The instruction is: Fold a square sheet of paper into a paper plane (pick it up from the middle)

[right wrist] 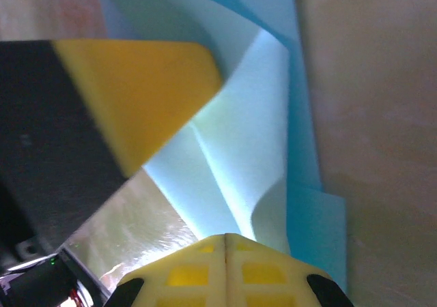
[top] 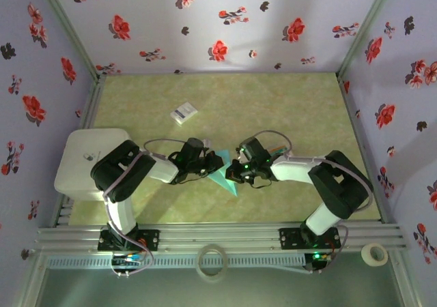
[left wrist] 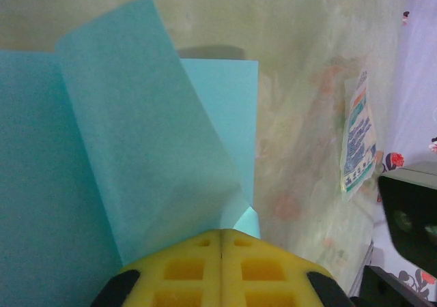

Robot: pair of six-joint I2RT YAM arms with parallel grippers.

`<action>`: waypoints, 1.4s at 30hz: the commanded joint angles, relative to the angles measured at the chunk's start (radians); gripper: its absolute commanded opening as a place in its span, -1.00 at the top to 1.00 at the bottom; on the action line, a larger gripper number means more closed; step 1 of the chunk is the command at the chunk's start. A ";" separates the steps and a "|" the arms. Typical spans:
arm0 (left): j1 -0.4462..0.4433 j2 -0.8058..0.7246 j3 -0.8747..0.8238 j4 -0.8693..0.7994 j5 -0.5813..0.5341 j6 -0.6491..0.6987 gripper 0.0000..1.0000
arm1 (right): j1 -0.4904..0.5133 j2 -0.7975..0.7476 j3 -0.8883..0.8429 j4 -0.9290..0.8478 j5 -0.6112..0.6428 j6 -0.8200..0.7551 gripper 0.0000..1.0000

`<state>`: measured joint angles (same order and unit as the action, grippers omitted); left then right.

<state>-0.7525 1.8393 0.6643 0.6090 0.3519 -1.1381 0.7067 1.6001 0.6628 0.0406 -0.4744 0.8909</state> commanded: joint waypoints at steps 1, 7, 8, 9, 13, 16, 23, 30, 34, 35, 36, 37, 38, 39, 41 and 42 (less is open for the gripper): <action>0.013 0.005 0.008 -0.133 -0.014 0.038 0.95 | -0.006 0.013 -0.042 -0.041 0.032 -0.014 1.00; 0.013 -0.096 0.083 -0.276 0.001 0.103 0.71 | -0.009 0.018 -0.092 -0.074 0.079 -0.036 1.00; 0.013 -0.115 0.090 -0.304 0.002 0.116 0.71 | -0.009 0.020 -0.090 -0.073 0.078 -0.038 1.00; 0.012 -0.130 0.092 -0.321 0.004 0.123 0.72 | -0.009 0.023 -0.088 -0.070 0.077 -0.040 1.00; -0.006 -0.158 0.071 -0.341 0.012 0.110 0.90 | -0.009 0.031 -0.090 -0.055 0.068 -0.038 1.00; -0.033 -0.136 0.081 -0.376 0.038 0.100 1.00 | -0.009 0.023 -0.098 -0.051 0.069 -0.033 1.00; -0.046 -0.077 0.082 -0.303 0.075 0.075 1.00 | -0.009 0.022 -0.100 -0.047 0.067 -0.032 1.00; -0.048 -0.038 0.074 -0.309 0.042 0.057 1.00 | -0.009 0.027 -0.100 -0.052 0.066 -0.035 1.00; -0.039 -0.040 0.069 -0.342 -0.023 0.037 1.00 | -0.010 0.032 -0.103 -0.059 0.064 -0.040 1.00; -0.035 -0.041 0.073 -0.358 -0.041 0.033 1.00 | -0.010 0.032 -0.103 -0.060 0.064 -0.042 1.00; -0.031 -0.044 0.083 -0.384 -0.058 0.032 1.00 | -0.010 0.031 -0.103 -0.062 0.063 -0.044 1.00; -0.026 -0.045 0.093 -0.407 -0.069 0.036 1.00 | -0.009 0.033 -0.103 -0.065 0.062 -0.046 1.00; -0.024 -0.050 0.103 -0.431 -0.079 0.042 1.00 | -0.009 0.032 -0.101 -0.066 0.060 -0.049 1.00; -0.023 -0.058 0.111 -0.439 -0.081 0.048 1.00 | -0.009 0.032 -0.103 -0.066 0.059 -0.050 1.00; -0.022 -0.084 0.116 -0.432 -0.080 0.064 1.00 | -0.009 0.034 -0.101 -0.067 0.058 -0.052 1.00; -0.024 -0.101 0.115 -0.426 -0.077 0.070 1.00 | -0.009 0.035 -0.101 -0.067 0.058 -0.052 1.00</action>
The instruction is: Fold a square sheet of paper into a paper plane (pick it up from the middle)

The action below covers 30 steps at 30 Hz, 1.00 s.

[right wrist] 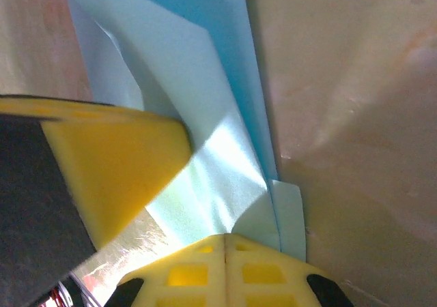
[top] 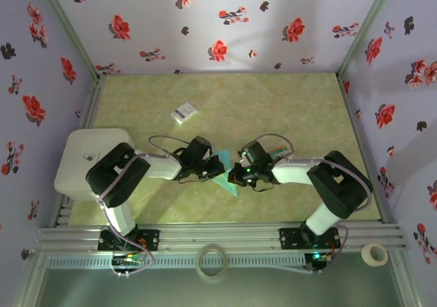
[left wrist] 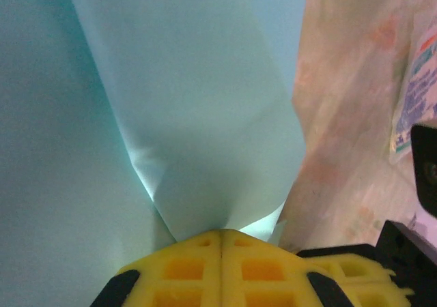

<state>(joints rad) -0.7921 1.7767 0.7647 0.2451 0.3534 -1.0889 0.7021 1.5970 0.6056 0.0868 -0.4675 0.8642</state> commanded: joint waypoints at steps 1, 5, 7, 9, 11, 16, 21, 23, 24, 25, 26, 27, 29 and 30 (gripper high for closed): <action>0.014 -0.053 0.013 -0.059 -0.076 0.025 1.00 | -0.004 0.037 -0.044 -0.114 0.051 -0.025 1.00; 0.003 -0.084 0.016 -0.035 -0.040 0.047 1.00 | -0.004 0.036 -0.041 -0.124 0.057 -0.028 1.00; -0.002 -0.068 0.028 -0.014 -0.008 0.056 0.99 | -0.004 0.034 -0.043 -0.124 0.056 -0.029 1.00; -0.006 -0.038 0.046 0.006 0.027 0.057 0.98 | -0.005 0.032 -0.043 -0.123 0.056 -0.030 1.00; -0.007 0.000 0.064 0.015 0.050 0.055 0.98 | -0.006 0.032 -0.043 -0.124 0.057 -0.027 1.00; 0.001 0.066 0.082 -0.024 0.015 0.051 0.99 | -0.006 0.034 -0.043 -0.125 0.057 -0.030 1.00; 0.034 0.094 0.053 0.022 -0.004 0.044 0.99 | -0.005 0.040 -0.041 -0.129 0.053 -0.031 1.00; 0.056 0.098 0.057 0.017 -0.002 0.057 0.99 | -0.006 0.039 -0.043 -0.137 0.057 -0.036 1.00; 0.065 0.098 0.063 0.007 -0.002 0.065 0.98 | -0.006 0.038 -0.043 -0.136 0.054 -0.039 1.00; 0.077 0.099 0.069 -0.008 -0.004 0.078 0.98 | -0.006 0.034 -0.047 -0.133 0.053 -0.039 1.00; 0.089 0.103 0.075 -0.019 -0.007 0.086 0.97 | -0.007 0.033 -0.050 -0.130 0.053 -0.039 1.00; 0.099 0.107 0.080 -0.025 -0.007 0.092 0.98 | -0.006 0.033 -0.050 -0.129 0.051 -0.040 1.00; 0.126 0.117 0.090 -0.027 0.000 0.103 0.98 | -0.006 0.033 -0.051 -0.130 0.051 -0.042 1.00; 0.136 0.122 0.094 -0.030 0.004 0.109 0.98 | -0.006 0.033 -0.052 -0.129 0.050 -0.042 1.00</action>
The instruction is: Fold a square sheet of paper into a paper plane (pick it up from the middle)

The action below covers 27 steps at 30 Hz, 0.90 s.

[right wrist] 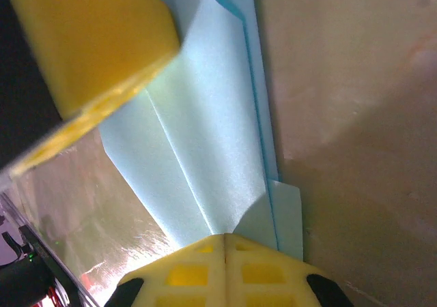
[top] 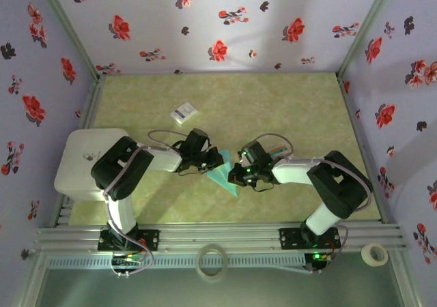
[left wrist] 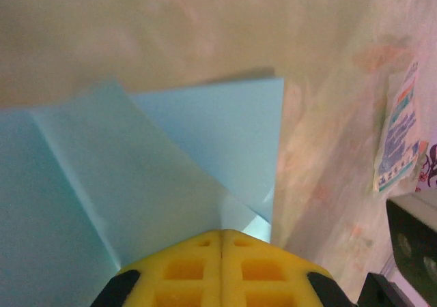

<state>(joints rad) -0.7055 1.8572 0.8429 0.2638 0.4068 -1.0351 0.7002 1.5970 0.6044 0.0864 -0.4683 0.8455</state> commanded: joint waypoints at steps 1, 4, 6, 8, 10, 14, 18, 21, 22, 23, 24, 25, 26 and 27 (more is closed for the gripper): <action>0.061 0.046 0.023 -0.055 -0.048 0.064 0.98 | -0.004 0.033 -0.051 -0.125 0.049 -0.023 1.00; 0.096 0.054 0.046 -0.087 -0.042 0.098 0.98 | -0.004 0.032 -0.051 -0.125 0.047 -0.024 1.00; 0.121 0.056 0.057 -0.103 -0.040 0.115 0.98 | -0.004 0.031 -0.052 -0.124 0.045 -0.025 1.00; 0.143 0.059 0.073 -0.130 -0.036 0.138 0.97 | -0.004 0.031 -0.053 -0.122 0.041 -0.026 1.00; 0.163 0.063 0.092 -0.158 -0.036 0.155 0.98 | -0.004 0.033 -0.053 -0.120 0.039 -0.027 1.00; 0.186 0.061 0.109 -0.188 -0.035 0.179 0.98 | -0.004 0.035 -0.051 -0.120 0.035 -0.031 1.00; 0.187 0.023 0.135 -0.233 -0.032 0.200 0.97 | -0.004 0.034 -0.048 -0.121 0.033 -0.034 1.00; 0.188 -0.045 0.133 -0.260 -0.042 0.205 0.92 | -0.004 0.034 -0.046 -0.120 0.031 -0.037 1.00; 0.187 -0.070 0.128 -0.265 -0.046 0.205 0.89 | -0.004 0.034 -0.045 -0.120 0.029 -0.039 1.00; 0.186 -0.098 0.125 -0.271 -0.049 0.209 0.83 | -0.004 0.035 -0.042 -0.122 0.029 -0.041 1.00; 0.185 -0.117 0.121 -0.279 -0.053 0.217 0.80 | -0.005 0.036 -0.042 -0.124 0.029 -0.043 1.00; 0.186 -0.139 0.118 -0.295 -0.063 0.228 0.78 | -0.005 0.037 -0.040 -0.126 0.029 -0.045 1.00; 0.183 -0.157 0.113 -0.312 -0.074 0.241 0.76 | -0.007 0.038 -0.039 -0.127 0.027 -0.047 1.00; 0.183 -0.172 0.107 -0.319 -0.079 0.248 0.75 | -0.007 0.038 -0.038 -0.128 0.025 -0.049 1.00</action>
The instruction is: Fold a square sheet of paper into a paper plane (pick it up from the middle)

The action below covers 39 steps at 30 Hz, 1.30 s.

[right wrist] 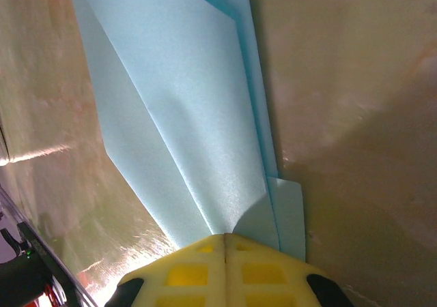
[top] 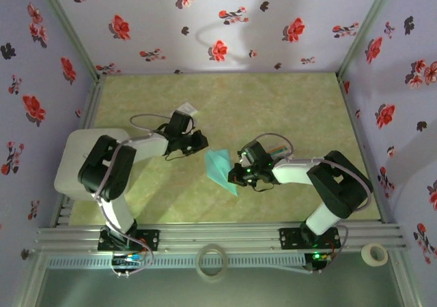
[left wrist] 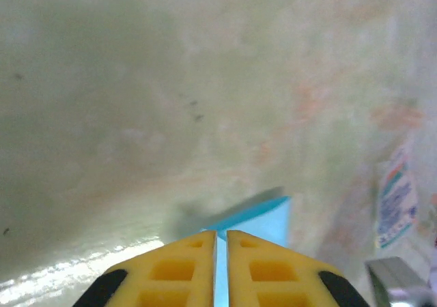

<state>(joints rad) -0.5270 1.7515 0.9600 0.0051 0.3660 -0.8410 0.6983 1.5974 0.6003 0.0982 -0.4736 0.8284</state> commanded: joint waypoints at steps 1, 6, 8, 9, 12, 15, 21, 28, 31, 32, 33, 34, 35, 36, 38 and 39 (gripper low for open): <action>0.001 -0.080 -0.021 -0.063 -0.035 0.057 0.75 | -0.005 0.035 -0.033 -0.141 0.030 -0.032 1.00; -0.071 -0.086 -0.048 -0.012 0.028 0.043 0.77 | -0.007 0.033 -0.033 -0.141 0.031 -0.032 1.00; -0.116 -0.059 -0.065 0.092 0.090 -0.020 0.78 | -0.007 0.028 -0.034 -0.142 0.032 -0.034 1.00; -0.135 -0.043 -0.066 0.125 0.105 -0.041 0.78 | -0.008 0.026 -0.036 -0.141 0.032 -0.032 1.00; -0.182 0.010 -0.031 0.134 0.100 -0.052 0.79 | -0.008 0.022 -0.037 -0.134 0.032 -0.029 1.00; -0.188 0.064 -0.008 0.119 0.083 -0.058 0.83 | -0.008 0.021 -0.032 -0.131 0.023 -0.027 1.00; -0.177 0.123 -0.020 0.108 0.041 -0.052 0.88 | -0.008 -0.002 0.003 -0.131 0.012 -0.023 1.00; -0.169 0.138 -0.073 0.155 0.044 -0.060 0.92 | -0.004 -0.015 0.061 -0.111 -0.024 0.001 1.00; -0.169 0.137 -0.086 0.164 0.045 -0.063 0.92 | 0.001 -0.010 0.101 -0.096 -0.035 0.009 1.00; -0.169 0.137 -0.085 0.162 0.045 -0.063 0.92 | 0.003 -0.001 0.111 -0.088 -0.039 0.013 1.00; -0.169 0.137 -0.084 0.162 0.045 -0.062 0.92 | 0.003 0.009 0.121 -0.079 -0.041 0.017 1.00; -0.169 0.136 -0.084 0.161 0.046 -0.061 0.93 | 0.004 0.023 0.130 -0.067 -0.044 0.021 1.00; -0.170 0.135 -0.084 0.161 0.046 -0.061 0.93 | 0.004 0.038 0.138 -0.054 -0.049 0.026 1.00; -0.169 0.135 -0.084 0.161 0.046 -0.063 0.93 | 0.004 0.055 0.147 -0.046 -0.046 0.028 0.98; -0.169 0.133 -0.083 0.161 0.046 -0.063 0.93 | 0.004 0.102 0.164 -0.055 -0.032 0.022 0.98; -0.170 0.132 -0.084 0.161 0.045 -0.064 0.93 | 0.004 0.122 0.174 -0.068 -0.033 0.016 0.98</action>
<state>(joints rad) -0.7036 1.8679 0.8963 0.1757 0.4232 -0.8917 0.6983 1.6596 0.7494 0.0483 -0.5022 0.8383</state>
